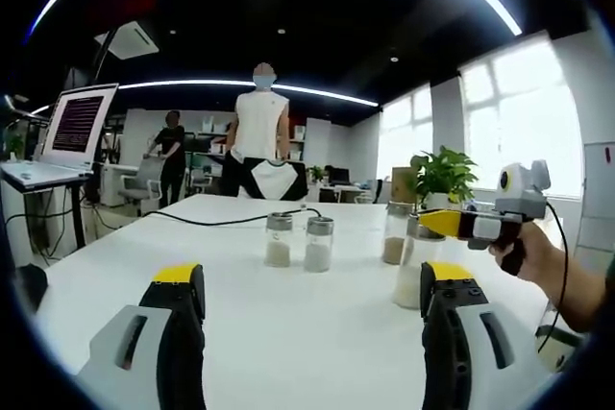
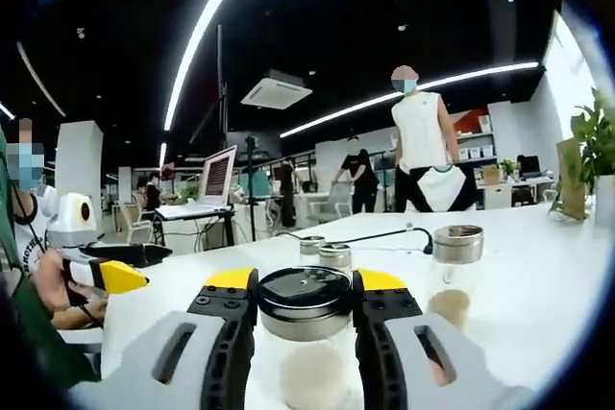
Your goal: Rotate the seasoning bottle until the label or dispensing opening points toward the visible target arrow and the bottle remains upright within the marked orientation range
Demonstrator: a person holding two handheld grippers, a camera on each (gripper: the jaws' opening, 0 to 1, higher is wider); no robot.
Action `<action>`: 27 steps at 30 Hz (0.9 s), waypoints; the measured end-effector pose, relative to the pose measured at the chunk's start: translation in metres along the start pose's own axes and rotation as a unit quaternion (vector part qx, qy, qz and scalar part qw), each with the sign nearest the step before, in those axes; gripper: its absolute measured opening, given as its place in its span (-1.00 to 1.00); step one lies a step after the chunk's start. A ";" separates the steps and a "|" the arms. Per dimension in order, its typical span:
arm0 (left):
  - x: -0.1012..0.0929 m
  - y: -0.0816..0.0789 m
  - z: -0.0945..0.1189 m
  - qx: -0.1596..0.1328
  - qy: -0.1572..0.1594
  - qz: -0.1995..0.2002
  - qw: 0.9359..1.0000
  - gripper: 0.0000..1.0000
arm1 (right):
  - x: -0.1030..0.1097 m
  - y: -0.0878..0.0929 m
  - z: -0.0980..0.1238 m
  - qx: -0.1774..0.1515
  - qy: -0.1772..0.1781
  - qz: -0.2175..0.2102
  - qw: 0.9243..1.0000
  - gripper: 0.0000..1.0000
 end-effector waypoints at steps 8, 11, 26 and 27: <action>0.001 0.000 0.001 -0.001 -0.001 0.001 1.000 0.96 | 0.002 0.000 0.000 0.000 0.025 0.002 1.000 -0.25; 0.001 0.000 0.001 -0.001 -0.001 0.002 1.000 0.95 | 0.002 0.000 0.000 0.006 0.039 0.000 0.999 -0.25; 0.002 0.001 0.000 0.002 -0.002 0.005 1.000 0.95 | 0.001 0.000 0.000 0.020 0.077 0.008 0.997 -0.25; 0.002 0.001 0.000 0.003 -0.003 0.004 1.000 0.95 | 0.001 0.000 0.000 0.020 0.077 0.007 0.997 -0.25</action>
Point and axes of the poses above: the point that each gripper's makers call its tool centre point, and the gripper's own axes: z roughly backward along the fingers, x roughly to its left, y roughly out of its underside, the point moved 5 cm from there along z, roughly backward along the fingers, and after that the axes turned 4 degrees about -y, right-handed, at the moved point
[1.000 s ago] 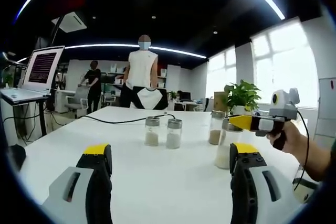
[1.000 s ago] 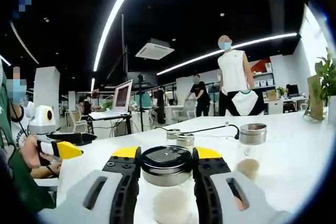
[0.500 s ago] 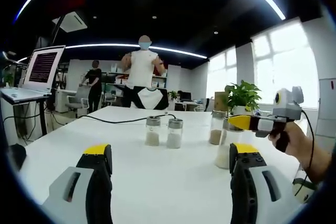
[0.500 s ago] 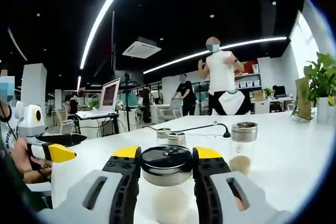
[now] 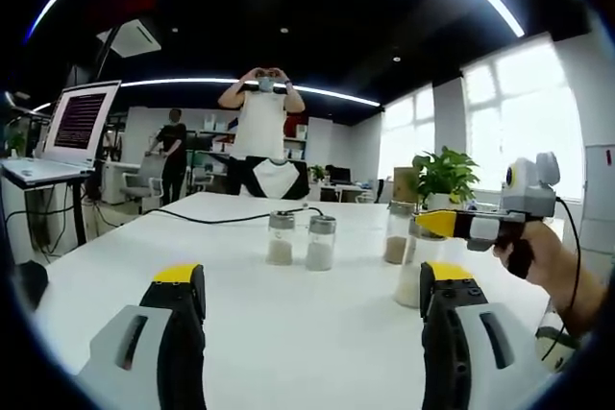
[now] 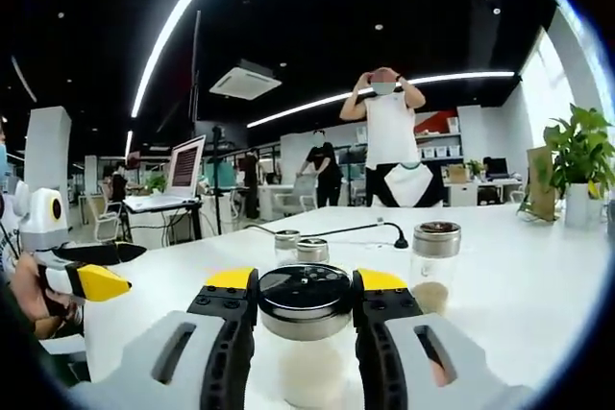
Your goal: Rotate the seasoning bottle until the label or dispensing opening points toward the visible target arrow and the bottle remains upright within the marked orientation range
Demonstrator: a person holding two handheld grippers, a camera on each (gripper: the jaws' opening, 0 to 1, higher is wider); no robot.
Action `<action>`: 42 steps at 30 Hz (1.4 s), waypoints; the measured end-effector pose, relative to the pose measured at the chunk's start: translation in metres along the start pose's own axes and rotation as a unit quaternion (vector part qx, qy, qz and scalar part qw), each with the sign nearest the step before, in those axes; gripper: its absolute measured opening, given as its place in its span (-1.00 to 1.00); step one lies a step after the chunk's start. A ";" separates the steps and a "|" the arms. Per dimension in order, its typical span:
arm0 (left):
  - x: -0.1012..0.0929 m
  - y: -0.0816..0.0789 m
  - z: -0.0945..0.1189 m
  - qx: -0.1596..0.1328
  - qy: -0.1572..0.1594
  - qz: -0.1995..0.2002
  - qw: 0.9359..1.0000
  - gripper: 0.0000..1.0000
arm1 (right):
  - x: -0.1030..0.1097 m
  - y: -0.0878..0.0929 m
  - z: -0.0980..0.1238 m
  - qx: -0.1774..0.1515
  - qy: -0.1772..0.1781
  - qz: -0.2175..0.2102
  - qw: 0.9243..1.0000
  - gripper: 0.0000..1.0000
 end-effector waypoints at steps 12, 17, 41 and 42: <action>0.001 0.001 -0.001 0.003 -0.001 0.000 1.000 0.95 | -0.006 -0.001 -0.001 -0.002 0.001 -0.006 1.000 0.28; 0.002 0.002 -0.001 0.003 -0.002 0.001 1.000 0.95 | -0.005 -0.008 0.000 -0.003 -0.023 0.007 1.000 0.27; 0.002 -0.001 0.000 -0.001 0.003 0.006 1.000 0.95 | -0.027 -0.018 0.006 -0.016 -0.268 -0.025 0.963 0.34; 0.002 -0.001 0.000 -0.002 0.003 0.005 1.000 0.95 | -0.026 -0.017 0.006 -0.017 -0.276 -0.023 0.961 0.33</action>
Point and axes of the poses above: the point that each gripper's makers call its tool centre point, and the gripper's own axes: z roughly backward along the fingers, x roughly to its left, y roughly out of its underside, the point moved 5 cm from there along z, roughly backward along the fingers, and after that the axes turned 4 degrees about -y, right-handed, at the moved point
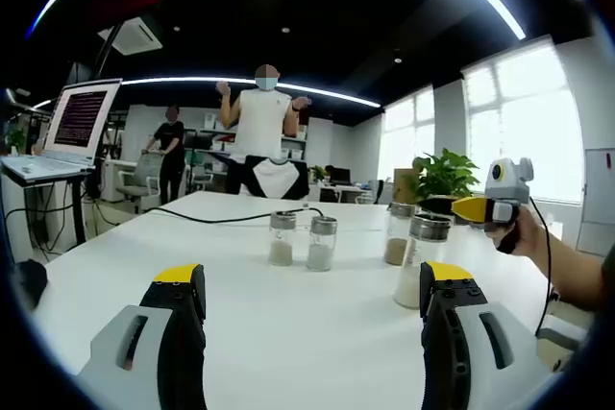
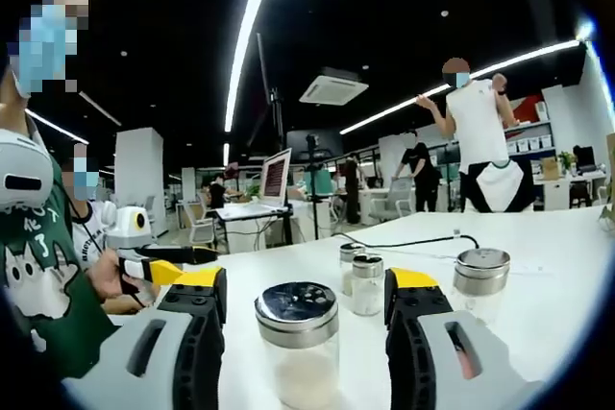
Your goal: Rotate the seasoning bottle until the label or dispensing opening points toward the visible target arrow and the bottle remains upright within the marked orientation range
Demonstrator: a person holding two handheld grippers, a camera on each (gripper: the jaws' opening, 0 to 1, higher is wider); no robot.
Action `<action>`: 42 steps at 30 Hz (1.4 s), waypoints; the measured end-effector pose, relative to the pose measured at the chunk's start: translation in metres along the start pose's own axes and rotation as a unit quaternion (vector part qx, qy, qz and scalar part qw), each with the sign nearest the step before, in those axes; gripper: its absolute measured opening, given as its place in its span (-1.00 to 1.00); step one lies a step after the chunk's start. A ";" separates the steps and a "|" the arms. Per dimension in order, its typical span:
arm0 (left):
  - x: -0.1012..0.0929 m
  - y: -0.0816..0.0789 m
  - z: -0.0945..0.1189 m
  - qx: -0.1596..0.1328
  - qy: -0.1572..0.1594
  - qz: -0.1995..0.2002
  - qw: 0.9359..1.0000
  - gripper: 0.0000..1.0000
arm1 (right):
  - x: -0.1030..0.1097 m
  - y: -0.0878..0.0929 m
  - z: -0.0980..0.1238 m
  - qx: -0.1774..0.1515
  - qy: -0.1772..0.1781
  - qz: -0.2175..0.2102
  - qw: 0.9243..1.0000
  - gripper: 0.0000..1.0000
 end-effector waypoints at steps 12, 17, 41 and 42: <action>-0.003 0.001 -0.001 0.002 0.001 -0.009 1.000 0.96 | 0.009 0.014 -0.014 0.039 -0.045 0.017 0.998 0.12; -0.002 0.001 -0.001 0.003 0.000 -0.010 1.000 0.96 | 0.011 0.017 -0.017 0.044 -0.057 0.021 0.997 -0.06; 0.001 0.003 -0.001 0.007 -0.002 -0.010 1.000 0.96 | 0.007 0.020 -0.020 0.072 -0.038 0.025 0.996 -0.22; 0.001 0.003 -0.001 0.007 -0.003 -0.009 1.000 0.96 | 0.007 0.020 -0.020 0.072 -0.038 0.025 0.996 -0.22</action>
Point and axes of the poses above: the point that each gripper's makers call its tool centre point, and the gripper's own axes: z roughly backward along the fingers, x roughly to its left, y roughly out of its underside, the point moved 5 cm from there along z, roughly backward along the fingers, and after that the axes turned 4 degrees about -y, right-handed, at the moved point
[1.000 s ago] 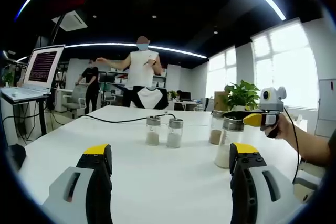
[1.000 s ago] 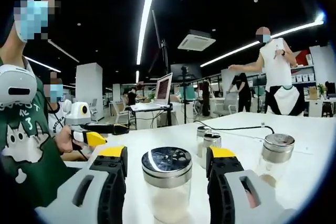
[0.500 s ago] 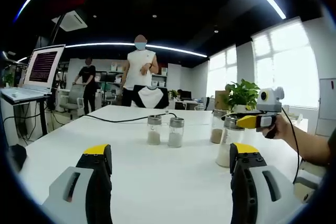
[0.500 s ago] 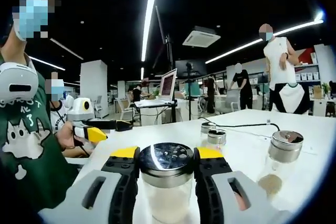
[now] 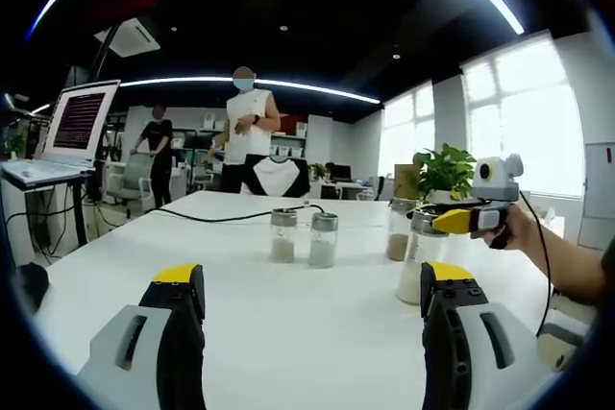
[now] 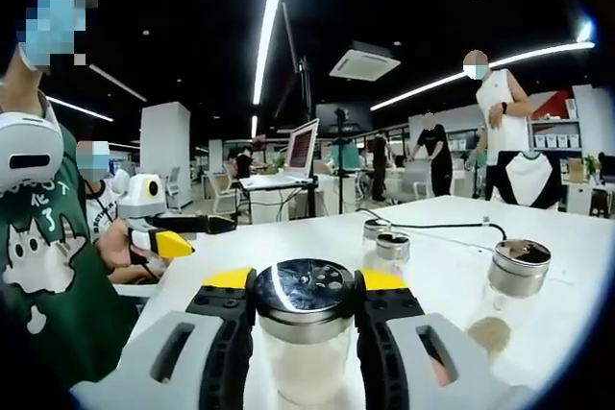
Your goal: Rotate the seasoning bottle until the label or dispensing opening points toward the visible target arrow and the bottle remains upright within the marked orientation range
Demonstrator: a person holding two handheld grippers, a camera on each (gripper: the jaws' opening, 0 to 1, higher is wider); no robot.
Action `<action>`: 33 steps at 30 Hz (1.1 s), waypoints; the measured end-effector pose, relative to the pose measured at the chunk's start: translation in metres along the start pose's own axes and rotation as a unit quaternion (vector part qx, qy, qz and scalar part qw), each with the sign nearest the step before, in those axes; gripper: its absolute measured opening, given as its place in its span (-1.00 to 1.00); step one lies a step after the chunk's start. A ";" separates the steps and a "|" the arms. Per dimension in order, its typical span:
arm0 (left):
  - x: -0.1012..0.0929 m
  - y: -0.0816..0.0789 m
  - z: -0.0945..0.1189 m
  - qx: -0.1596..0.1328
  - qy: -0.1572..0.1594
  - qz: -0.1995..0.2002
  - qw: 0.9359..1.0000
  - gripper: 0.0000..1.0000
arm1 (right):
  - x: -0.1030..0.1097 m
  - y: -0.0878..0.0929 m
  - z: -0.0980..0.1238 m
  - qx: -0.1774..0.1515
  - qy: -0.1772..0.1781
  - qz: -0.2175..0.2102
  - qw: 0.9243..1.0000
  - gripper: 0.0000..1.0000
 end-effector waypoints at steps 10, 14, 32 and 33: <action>0.002 0.000 0.000 0.000 -0.002 -0.001 1.000 0.96 | -0.001 0.000 0.000 0.002 0.013 -0.002 1.000 -0.22; 0.003 -0.001 0.000 -0.001 -0.003 -0.001 1.000 0.96 | -0.001 0.000 0.000 0.002 0.020 -0.003 1.000 -0.22; 0.003 -0.002 0.001 -0.003 -0.005 0.000 1.000 0.96 | 0.001 0.000 -0.001 0.008 0.064 -0.005 0.998 -0.22; 0.003 -0.002 0.001 -0.003 -0.005 0.000 1.000 0.96 | 0.001 0.000 -0.001 0.008 0.067 -0.006 0.998 -0.22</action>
Point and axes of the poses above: the point that each gripper's makers call its tool centre point, and the gripper's own axes: z roughly backward along the fingers, x roughly to its left, y roughly out of its underside, the point moved 5 cm from there along z, roughly backward along the fingers, and after that the axes turned 4 degrees about -y, right-handed, at the moved point
